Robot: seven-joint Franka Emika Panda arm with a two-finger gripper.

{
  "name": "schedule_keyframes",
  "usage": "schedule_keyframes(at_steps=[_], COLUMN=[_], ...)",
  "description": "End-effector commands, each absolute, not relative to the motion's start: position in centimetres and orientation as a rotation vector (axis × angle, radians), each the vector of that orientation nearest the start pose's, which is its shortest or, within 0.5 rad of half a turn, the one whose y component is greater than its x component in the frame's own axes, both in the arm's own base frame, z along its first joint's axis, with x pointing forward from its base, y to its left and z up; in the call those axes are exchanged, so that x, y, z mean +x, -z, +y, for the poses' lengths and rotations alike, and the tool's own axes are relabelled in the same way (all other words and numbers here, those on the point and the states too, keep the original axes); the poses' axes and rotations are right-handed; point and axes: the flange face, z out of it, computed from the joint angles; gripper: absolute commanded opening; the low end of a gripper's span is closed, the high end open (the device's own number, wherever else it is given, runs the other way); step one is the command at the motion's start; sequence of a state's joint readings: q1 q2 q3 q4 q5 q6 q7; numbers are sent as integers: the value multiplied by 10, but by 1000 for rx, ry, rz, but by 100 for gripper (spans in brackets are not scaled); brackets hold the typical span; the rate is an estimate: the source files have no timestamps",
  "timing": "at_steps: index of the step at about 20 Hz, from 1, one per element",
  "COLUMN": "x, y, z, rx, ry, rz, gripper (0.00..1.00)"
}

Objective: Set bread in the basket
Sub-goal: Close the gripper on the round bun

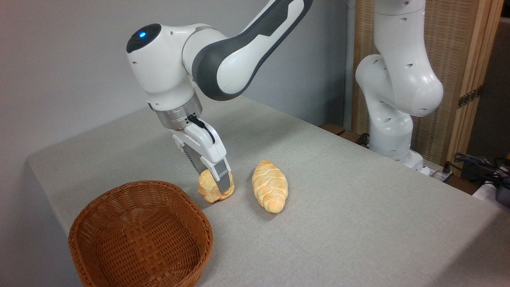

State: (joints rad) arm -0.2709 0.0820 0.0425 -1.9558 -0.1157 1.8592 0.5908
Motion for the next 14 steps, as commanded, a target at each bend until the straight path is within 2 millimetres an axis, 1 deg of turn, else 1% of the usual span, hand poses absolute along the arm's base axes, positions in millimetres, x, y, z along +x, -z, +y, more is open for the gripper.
schedule_keyframes(at_steps=[1,10,14], x=[540,540,539], y=[-418,-418,-431], z=[-132,-132,-126], rx=[-2997,-2998,-3005], ry=[-243,-243,-238], rz=[1273,1271,1264], gripper=[42,42,43])
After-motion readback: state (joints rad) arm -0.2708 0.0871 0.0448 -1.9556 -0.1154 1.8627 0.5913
